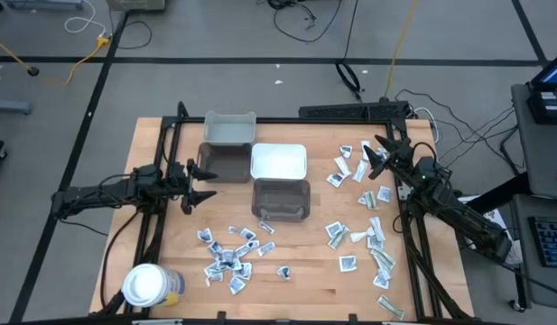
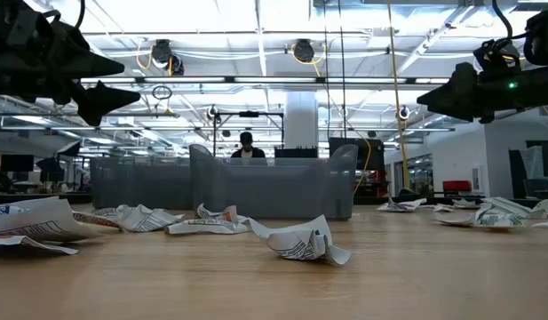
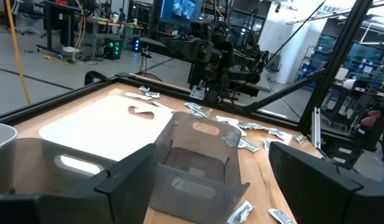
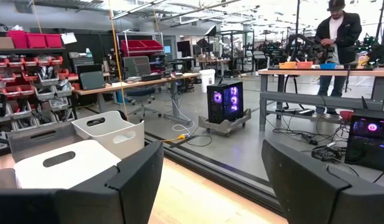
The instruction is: Pick & Place First Aid Supplies
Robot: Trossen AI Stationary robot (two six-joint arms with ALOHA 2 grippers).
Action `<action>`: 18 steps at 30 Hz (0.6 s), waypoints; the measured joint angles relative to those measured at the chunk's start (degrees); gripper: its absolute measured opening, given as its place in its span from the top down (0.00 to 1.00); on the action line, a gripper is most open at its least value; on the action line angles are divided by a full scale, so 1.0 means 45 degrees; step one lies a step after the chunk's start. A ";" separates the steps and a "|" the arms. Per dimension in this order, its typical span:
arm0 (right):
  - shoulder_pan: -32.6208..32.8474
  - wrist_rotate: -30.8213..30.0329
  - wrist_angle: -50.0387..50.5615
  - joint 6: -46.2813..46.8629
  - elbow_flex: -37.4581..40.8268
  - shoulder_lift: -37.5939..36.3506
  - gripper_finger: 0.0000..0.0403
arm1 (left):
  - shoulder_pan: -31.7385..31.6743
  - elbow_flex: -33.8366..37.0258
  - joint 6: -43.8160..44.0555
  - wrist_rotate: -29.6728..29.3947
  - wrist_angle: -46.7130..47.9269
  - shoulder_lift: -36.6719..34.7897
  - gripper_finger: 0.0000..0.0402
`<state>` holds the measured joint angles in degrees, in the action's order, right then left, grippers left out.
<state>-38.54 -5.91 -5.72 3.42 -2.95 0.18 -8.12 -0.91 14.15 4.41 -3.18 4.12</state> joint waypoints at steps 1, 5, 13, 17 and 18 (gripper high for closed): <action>0.0005 0.0004 0.0000 0.0000 0.0002 -0.0002 0.34 | -0.0001 0.0000 0.0000 -0.0002 0.0000 -0.0001 0.23; 0.0003 0.0003 -0.0003 0.0005 0.0000 0.0000 0.34 | -0.0001 0.0000 0.0000 0.0002 -0.0004 0.0002 0.23; 0.0000 -0.0009 -0.0005 0.0431 0.0003 -0.0003 0.34 | 0.0000 0.0000 0.0000 -0.0002 -0.0004 0.0003 0.23; 0.0005 -0.0005 -0.0018 0.1271 0.0003 0.0001 0.34 | -0.0001 0.0005 0.0000 -0.0002 -0.0005 0.0004 0.23; 0.0005 -0.0005 -0.0015 0.1392 0.0001 -0.0001 0.34 | 0.0004 0.0004 0.0000 -0.0002 -0.0005 0.0000 0.23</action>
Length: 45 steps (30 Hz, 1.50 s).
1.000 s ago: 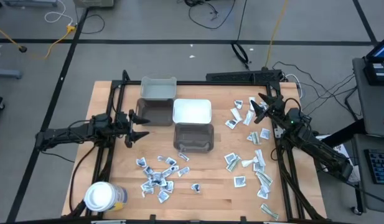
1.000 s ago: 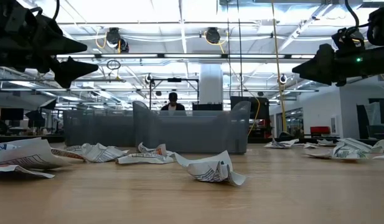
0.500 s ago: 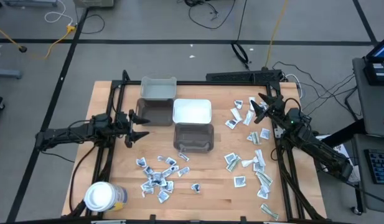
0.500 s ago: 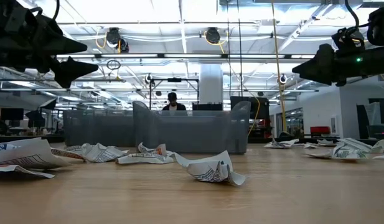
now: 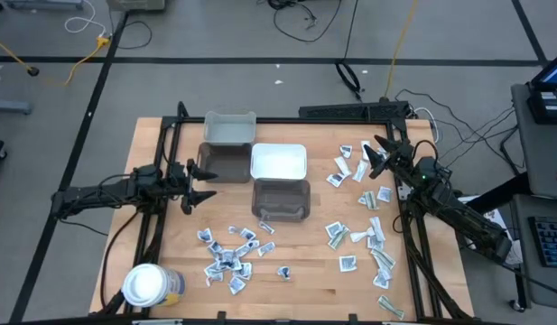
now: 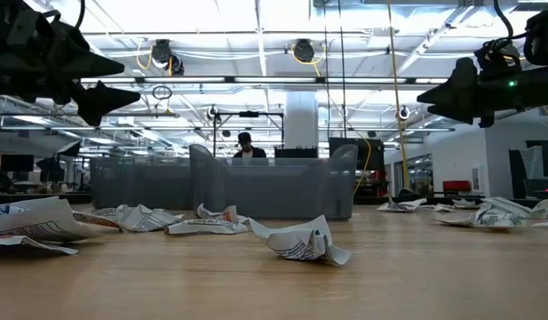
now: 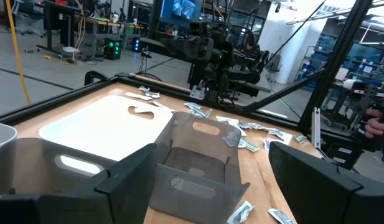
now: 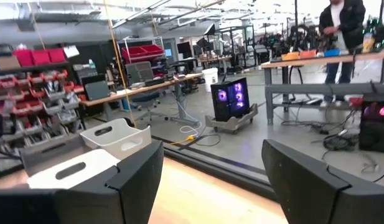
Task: Pick & Place First Aid Supplies
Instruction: Put the green bandage pack into the right black bin
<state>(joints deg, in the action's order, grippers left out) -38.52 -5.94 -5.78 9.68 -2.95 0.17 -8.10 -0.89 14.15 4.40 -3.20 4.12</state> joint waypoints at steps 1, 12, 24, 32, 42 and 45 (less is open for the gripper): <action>0.0000 -0.0038 -0.0008 0.0002 0.0000 0.0000 0.34 | -0.0004 -0.0003 0.0001 0.0000 0.0003 0.0005 0.23; 0.0000 -0.0649 -0.0147 0.0008 -0.0005 -0.0001 0.34 | -0.0004 -0.0004 0.0000 0.0001 0.0004 0.0005 0.23; 0.0609 -0.3746 0.1907 0.0693 -0.3886 0.2912 0.34 | 0.0000 -0.0004 0.0000 0.0005 0.0002 0.0002 0.23; 0.1108 -0.4002 0.6836 0.4244 -0.8665 0.5973 0.34 | -0.0004 -0.0004 0.0000 0.0005 0.0005 0.0005 0.23; 0.2240 -0.4007 1.3795 0.9083 -1.4101 0.9272 0.34 | -0.0001 -0.0001 0.0000 0.0008 0.0003 0.0005 0.23; 0.2791 -0.4010 1.5884 1.0222 -1.5518 1.0247 0.35 | 0.0001 -0.0004 0.0000 0.0005 0.0000 0.0005 0.23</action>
<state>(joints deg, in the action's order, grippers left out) -25.96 -23.98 65.70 55.68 -72.78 46.28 -8.10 -0.91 14.15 4.43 -3.20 4.14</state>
